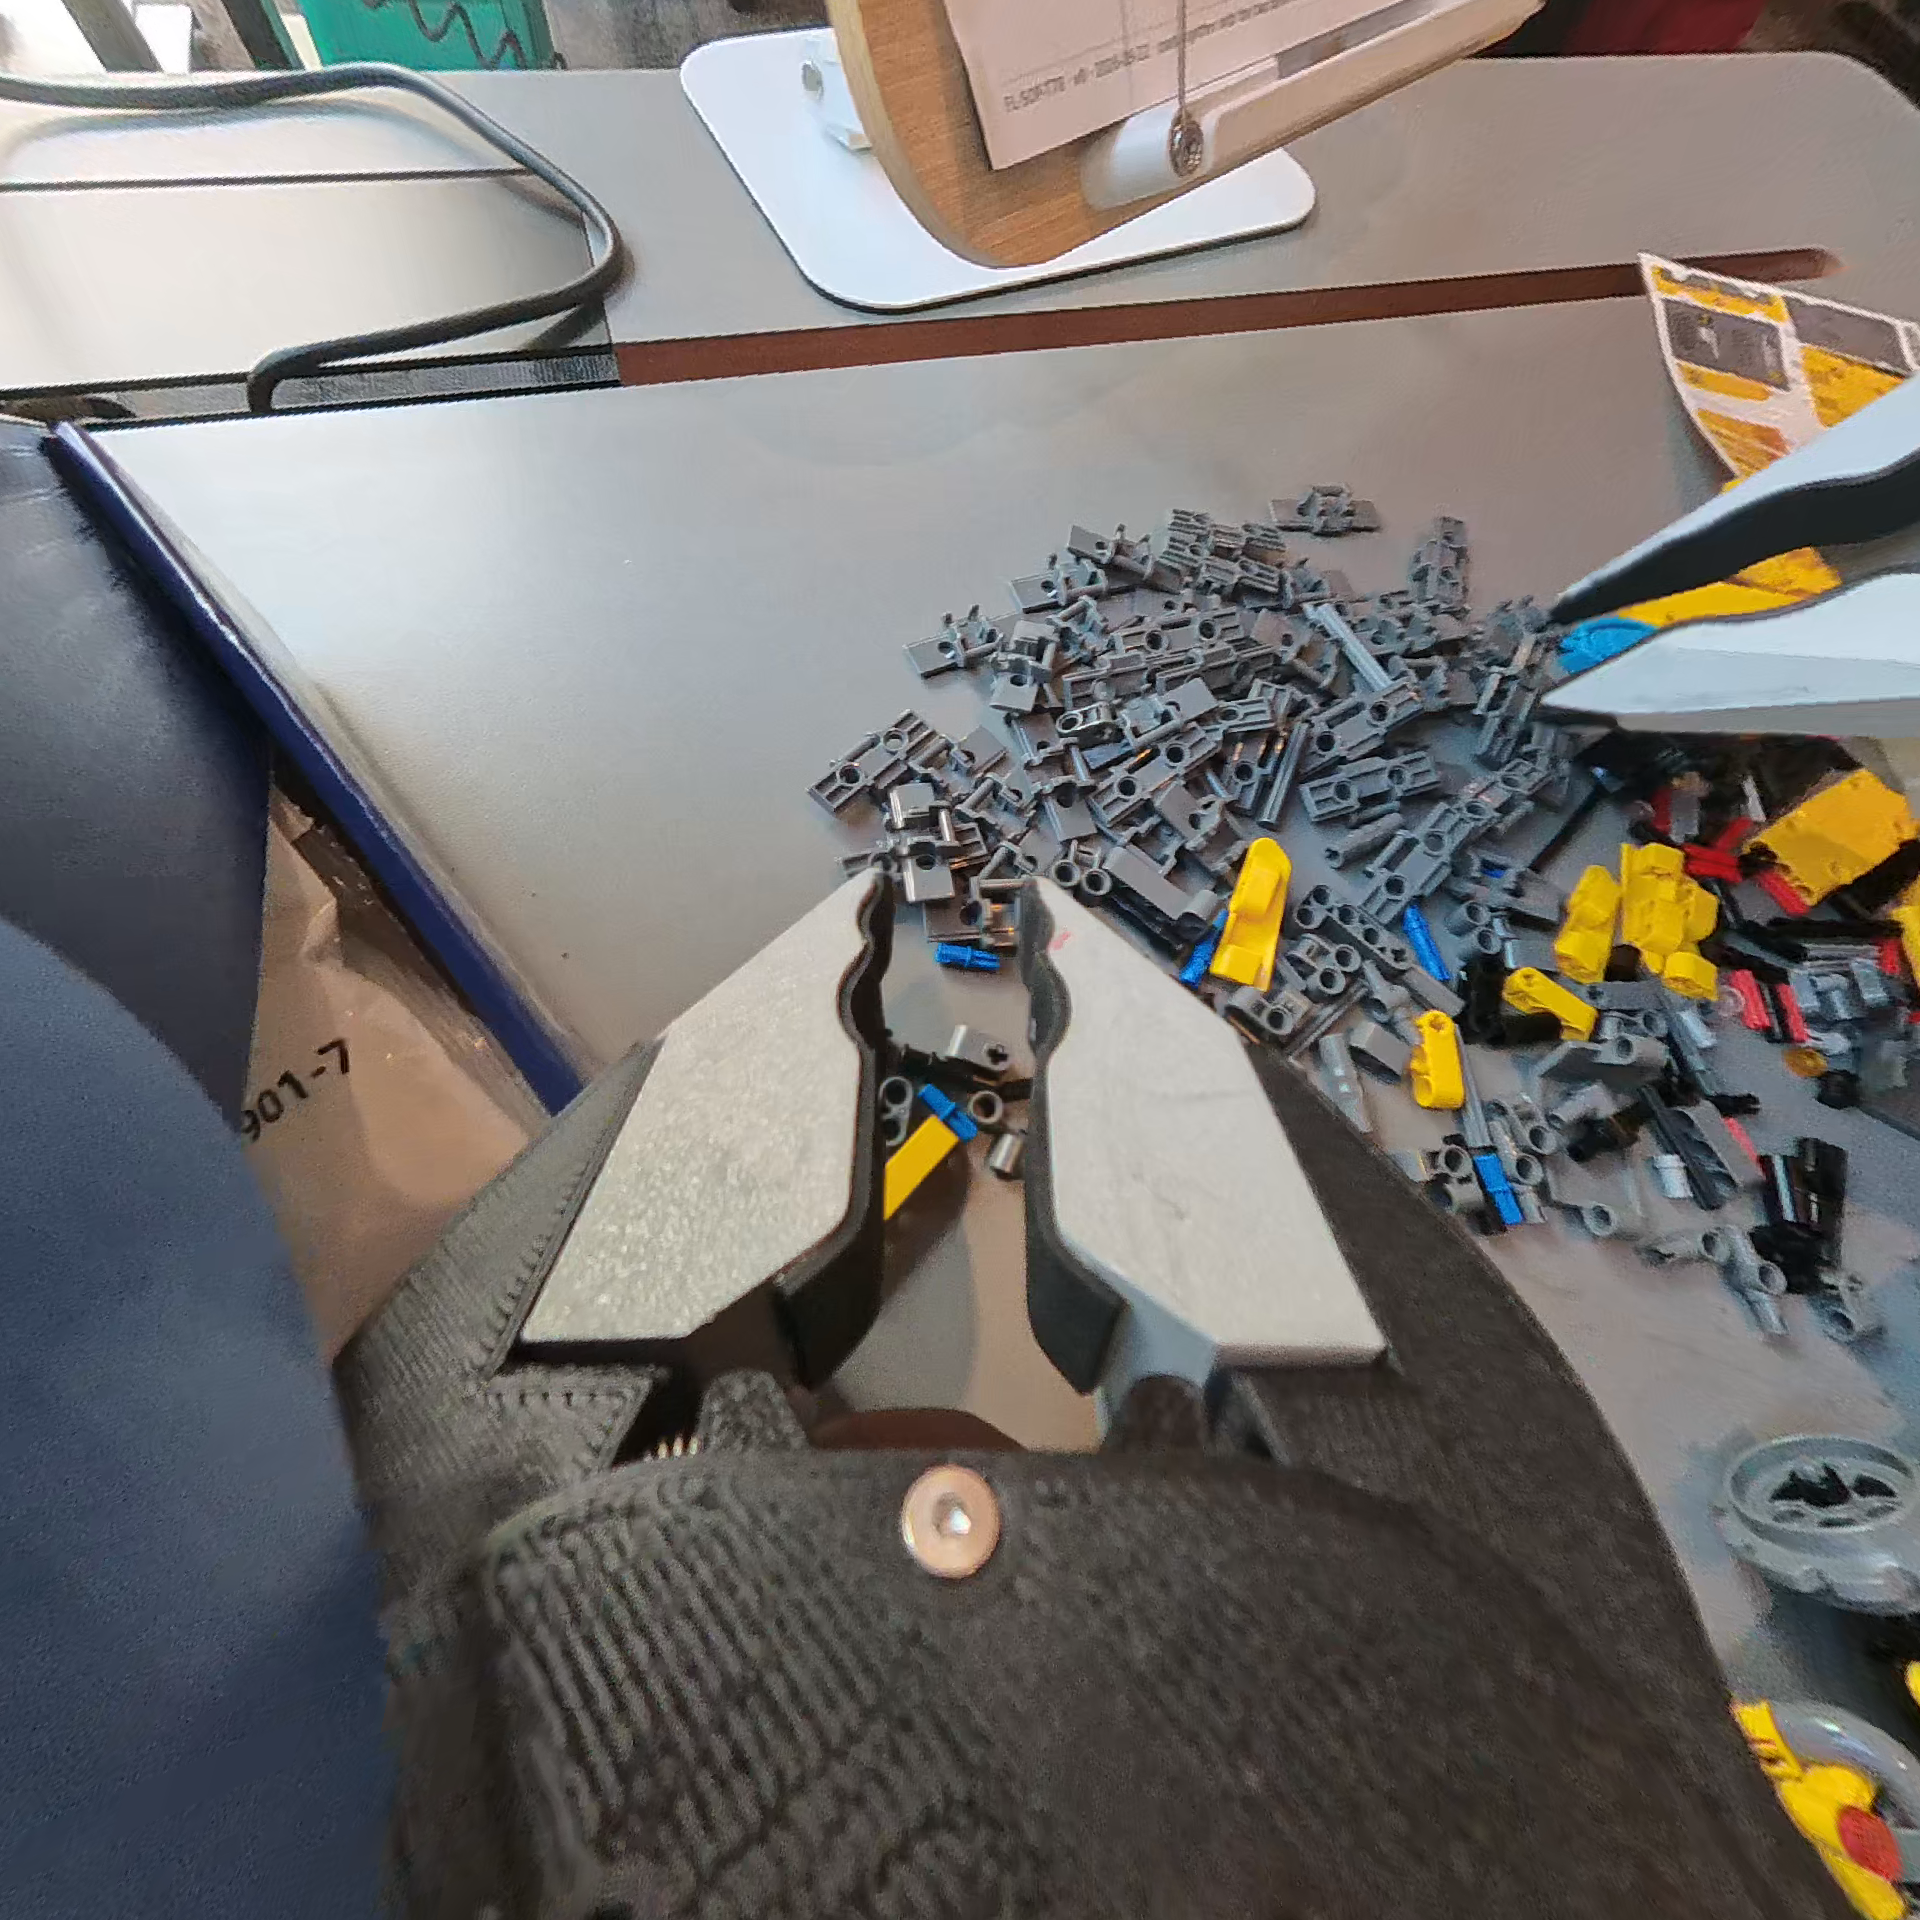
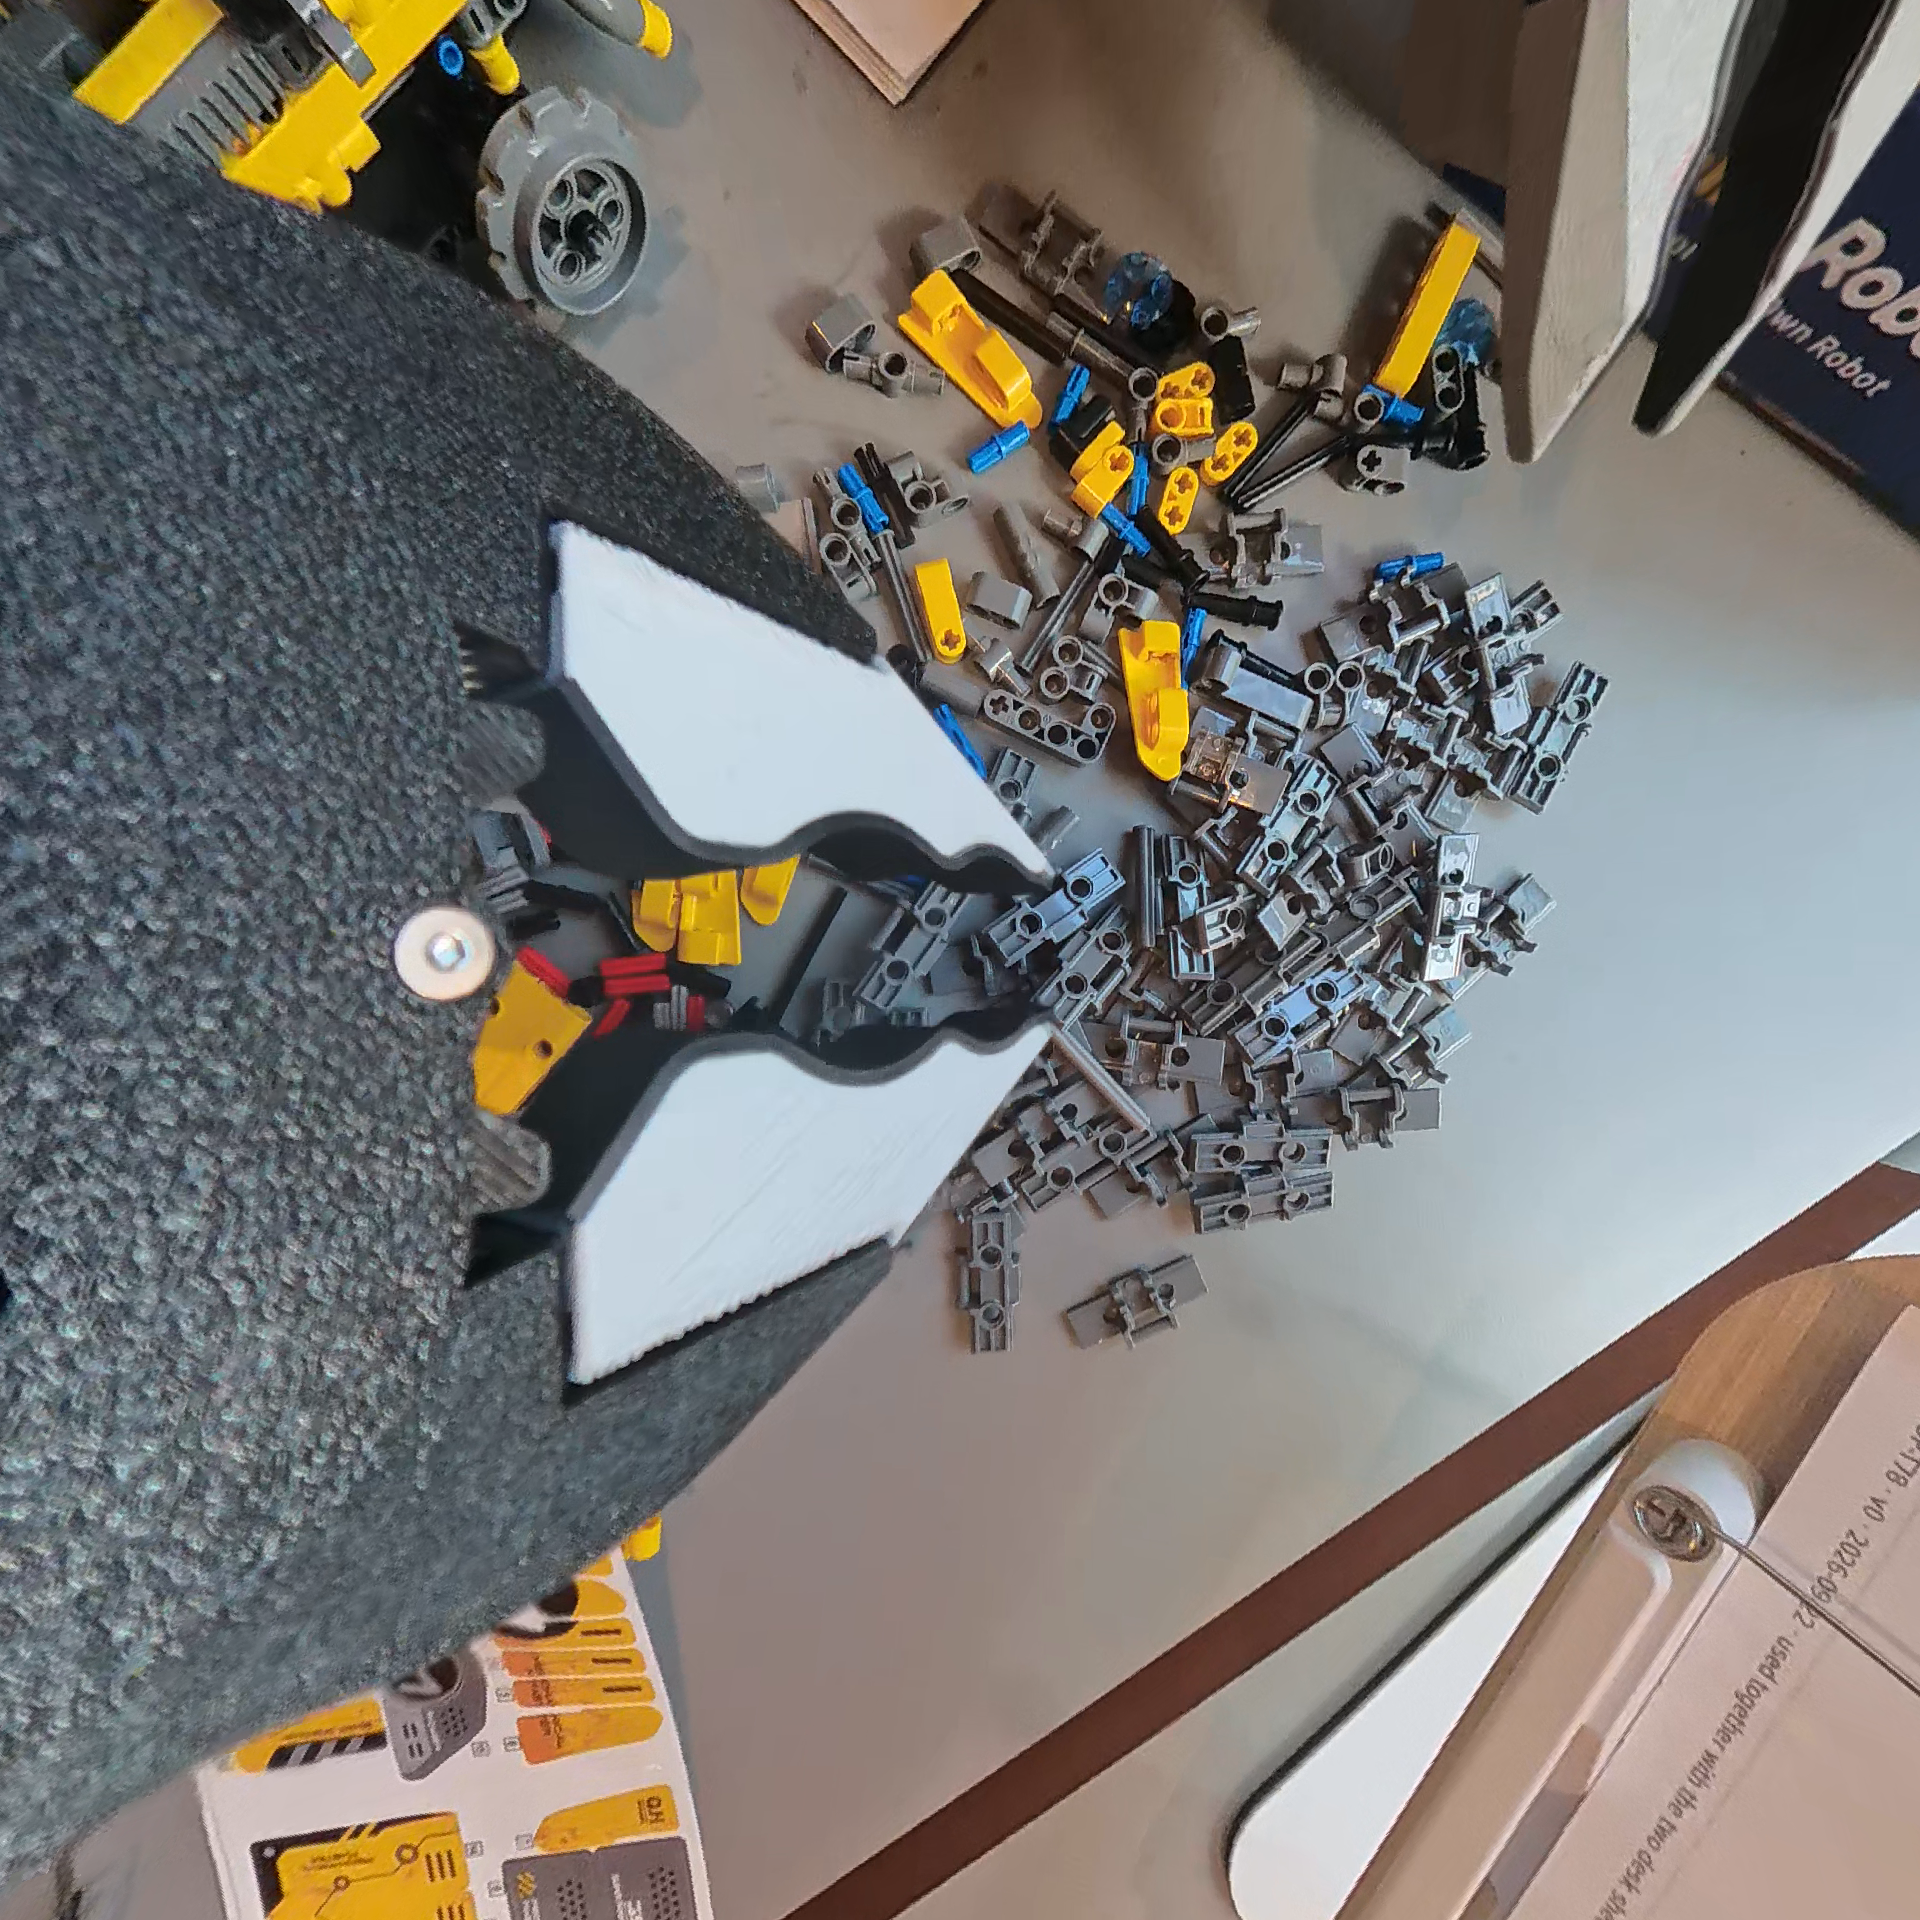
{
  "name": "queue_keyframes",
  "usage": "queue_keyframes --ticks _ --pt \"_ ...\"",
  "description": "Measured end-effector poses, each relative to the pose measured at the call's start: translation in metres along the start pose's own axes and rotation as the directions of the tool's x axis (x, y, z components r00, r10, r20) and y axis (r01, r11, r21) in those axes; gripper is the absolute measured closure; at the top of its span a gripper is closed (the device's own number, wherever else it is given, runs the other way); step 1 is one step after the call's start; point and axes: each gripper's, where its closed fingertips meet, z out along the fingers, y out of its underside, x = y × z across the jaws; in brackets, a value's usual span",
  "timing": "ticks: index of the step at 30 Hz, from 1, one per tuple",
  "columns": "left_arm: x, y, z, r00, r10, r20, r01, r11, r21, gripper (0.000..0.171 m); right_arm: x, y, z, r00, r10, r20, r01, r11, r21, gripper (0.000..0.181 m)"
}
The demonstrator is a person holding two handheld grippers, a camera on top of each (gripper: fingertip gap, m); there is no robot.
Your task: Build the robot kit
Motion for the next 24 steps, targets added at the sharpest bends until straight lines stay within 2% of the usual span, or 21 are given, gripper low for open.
queue_keyframes --ticks 8,12,16,20,24 --pt "0.004 -0.002 0.002 1.000 -0.013 0.001 0.013 1.000 0.019 0.149 0.017 -0.010 -0.008 0.995 0.068 -0.071 -0.063 0.996 0.065 0.163" --pt "0.004 -0.016 -0.004 1.000 -0.021 0.010 0.020 0.994 0.108 0.146 0.026 -0.008 -0.009 0.991 0.109 -0.074 -0.104 0.992 0.072 0.162" --pt "0.017 -0.020 -0.017 0.997 0.036 -0.066 -0.031 0.996 0.087 0.146 0.021 -0.010 -0.010 0.992 0.120 -0.039 -0.116 0.990 0.085 0.158" --pt "0.026 -0.041 -0.040 0.993 0.080 -0.091 -0.060 0.978 0.197 0.153 0.011 -0.013 -0.011 0.996 0.088 0.000 -0.088 0.992 0.091 0.153" --pt "0.028 -0.030 -0.029 0.992 0.066 -0.106 -0.050 0.989 0.142 0.151 0.011 -0.009 -0.012 0.997 0.077 0.011 -0.077 0.994 0.075 0.149"
